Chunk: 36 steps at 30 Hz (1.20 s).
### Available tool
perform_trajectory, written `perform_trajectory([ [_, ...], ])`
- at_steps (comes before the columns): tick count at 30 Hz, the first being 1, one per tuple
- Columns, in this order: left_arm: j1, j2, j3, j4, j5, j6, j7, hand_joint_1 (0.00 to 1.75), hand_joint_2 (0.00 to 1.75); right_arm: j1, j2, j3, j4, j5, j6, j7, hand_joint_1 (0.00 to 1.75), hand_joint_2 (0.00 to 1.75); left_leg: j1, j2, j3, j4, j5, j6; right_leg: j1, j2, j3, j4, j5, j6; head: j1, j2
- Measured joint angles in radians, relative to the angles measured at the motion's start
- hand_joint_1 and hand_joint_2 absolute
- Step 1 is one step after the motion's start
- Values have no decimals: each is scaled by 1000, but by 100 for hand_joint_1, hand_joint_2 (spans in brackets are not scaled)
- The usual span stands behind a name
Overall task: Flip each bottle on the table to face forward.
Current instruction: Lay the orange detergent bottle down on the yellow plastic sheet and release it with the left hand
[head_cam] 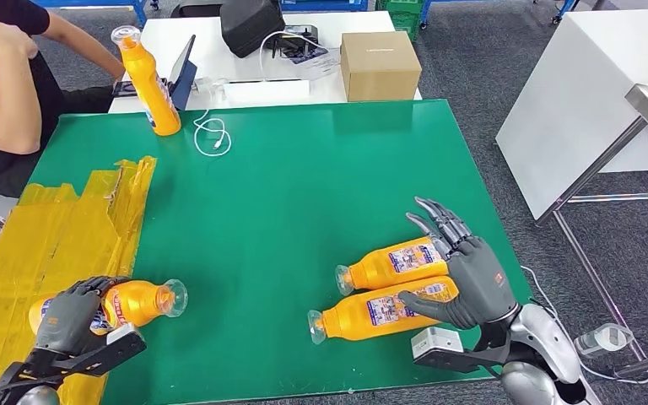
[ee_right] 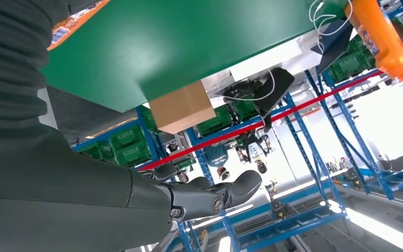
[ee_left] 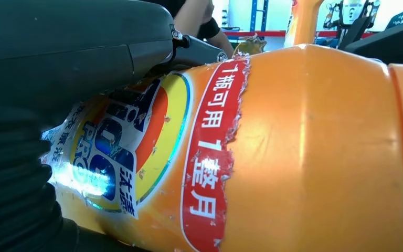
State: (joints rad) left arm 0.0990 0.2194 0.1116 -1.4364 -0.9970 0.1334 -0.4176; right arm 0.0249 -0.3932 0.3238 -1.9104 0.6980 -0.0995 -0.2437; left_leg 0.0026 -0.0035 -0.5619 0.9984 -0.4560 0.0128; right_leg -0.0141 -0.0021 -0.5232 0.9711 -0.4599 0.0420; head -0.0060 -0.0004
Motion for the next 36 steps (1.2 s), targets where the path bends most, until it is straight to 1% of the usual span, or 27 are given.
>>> perform_trajectory([
  [3,-2,6,-3,0,-7,-22,3,0,175,-1,0,0,0,6,13,3,0,175,0,0,0,0,0,0,0,0,0,0,0,0,0,0],
  [6,-3,17,-11,3,-17,-31,7,0,175,-7,-5,6,4,5,49,18,0,175,0,0,0,0,0,0,0,0,0,0,0,0,0,0],
  [15,-21,76,-51,31,0,-61,7,0,175,-66,-77,26,70,-40,188,50,0,175,0,0,-1,0,0,0,0,0,0,0,0,0,0,0],
  [20,-28,121,-79,44,4,-71,3,0,175,-108,-100,49,129,-56,219,70,0,175,0,0,-1,0,0,0,0,0,-1,0,0,0,0,0],
  [24,-33,138,-89,52,20,-66,1,0,175,-122,-123,66,155,-71,229,93,0,175,0,0,-1,0,0,0,0,0,-1,0,0,0,0,0],
  [28,-47,137,-95,61,57,-59,-7,0,175,-122,-154,79,170,-83,241,111,0,175,0,0,-1,0,0,0,0,0,-1,0,0,0,0,0],
  [30,-56,126,-91,63,95,-51,-21,0,175,-116,-165,83,175,-84,246,120,0,175,0,0,-1,0,0,0,0,-1,-1,0,0,0,0,0],
  [33,-75,79,-65,56,214,-50,-61,0,175,-92,-177,87,180,-74,252,139,0,175,0,-1,-1,0,0,0,0,-2,-1,0,0,0,0,0],
  [36,-94,22,-27,28,344,-82,-90,0,175,-57,-182,90,182,-60,253,153,0,175,-1,-1,-2,0,0,0,-1,-2,-1,0,0,0,0,0],
])
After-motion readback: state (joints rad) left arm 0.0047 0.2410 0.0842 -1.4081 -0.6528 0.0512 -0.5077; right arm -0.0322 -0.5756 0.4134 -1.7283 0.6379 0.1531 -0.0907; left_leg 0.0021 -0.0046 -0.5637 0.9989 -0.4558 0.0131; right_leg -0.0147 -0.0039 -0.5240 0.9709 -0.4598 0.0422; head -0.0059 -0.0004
